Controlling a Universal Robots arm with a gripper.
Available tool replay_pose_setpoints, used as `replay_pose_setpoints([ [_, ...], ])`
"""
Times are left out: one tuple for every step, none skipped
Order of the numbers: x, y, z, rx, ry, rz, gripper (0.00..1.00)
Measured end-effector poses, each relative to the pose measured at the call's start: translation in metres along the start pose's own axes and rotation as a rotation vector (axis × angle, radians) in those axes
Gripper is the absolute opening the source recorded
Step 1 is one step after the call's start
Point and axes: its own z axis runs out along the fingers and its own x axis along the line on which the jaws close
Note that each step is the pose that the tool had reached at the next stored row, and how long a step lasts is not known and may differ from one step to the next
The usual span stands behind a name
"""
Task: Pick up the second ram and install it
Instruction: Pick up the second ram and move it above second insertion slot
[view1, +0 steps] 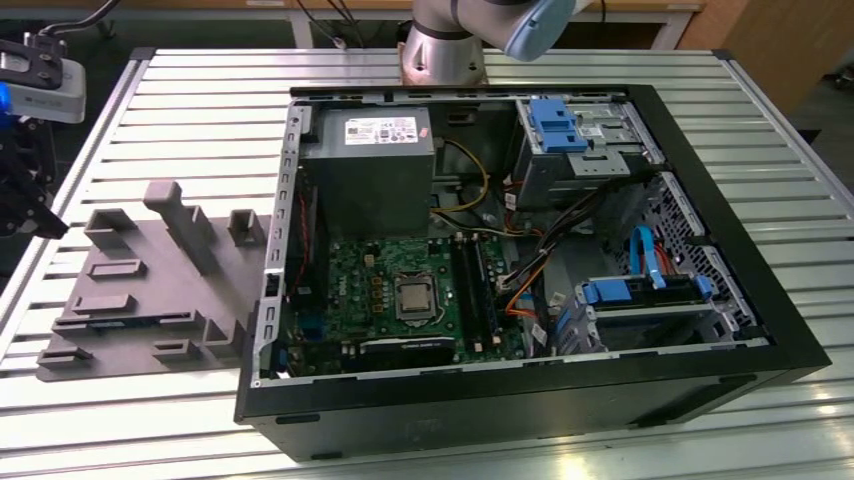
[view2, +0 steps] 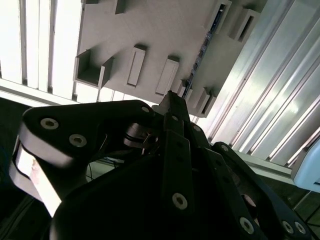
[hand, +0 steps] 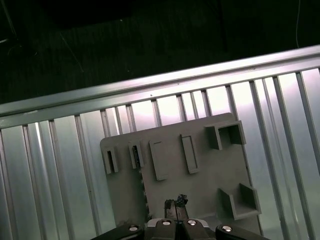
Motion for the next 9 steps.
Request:
replay_pose_setpoints([
  [0.0000,0.0000,0.0002,0.0000,0.0000,0.000,0.11],
  [0.0000,0.0000,0.0005,0.0000,-0.0001,0.000,0.11],
  [0.0000,0.0000,0.0006,0.0000,0.0000,0.000,0.11],
  [0.0002,-0.0002,0.0038,0.0001,-0.0001,0.000,0.11],
  [0.0004,-0.0003,0.0071,0.0001,-0.0001,0.000,0.11],
  [0.0004,-0.0003,0.0073,0.0001,-0.0001,0.000,0.11],
  [0.0004,-0.0003,0.0075,0.0001,-0.0001,0.000,0.11],
  [0.0004,-0.0003,0.0077,0.0001,-0.0001,0.000,0.11],
  [0.0004,-0.0003,0.0079,0.0001,-0.0001,0.000,0.11],
])
